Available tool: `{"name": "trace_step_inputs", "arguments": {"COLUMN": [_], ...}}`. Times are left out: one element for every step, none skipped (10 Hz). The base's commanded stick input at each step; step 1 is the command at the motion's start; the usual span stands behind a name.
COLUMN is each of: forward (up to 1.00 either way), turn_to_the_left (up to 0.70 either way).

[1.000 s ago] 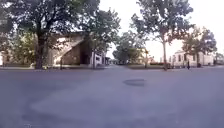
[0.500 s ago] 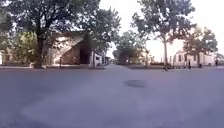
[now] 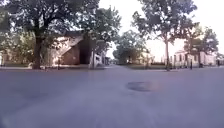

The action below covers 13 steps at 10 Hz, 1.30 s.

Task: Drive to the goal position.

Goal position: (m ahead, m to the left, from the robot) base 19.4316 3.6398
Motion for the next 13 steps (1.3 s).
{"name": "trace_step_inputs", "arguments": {"forward": [1.00,1.00,1.00,1.00,1.00,1.00,1.00,1.00,1.00,1.00,1.00,1.00,1.00], "turn_to_the_left": [0.00,0.00,0.00,0.00,0.00,0.00,0.00,0.00,0.00,0.00,0.00,0.00,0.00]}}
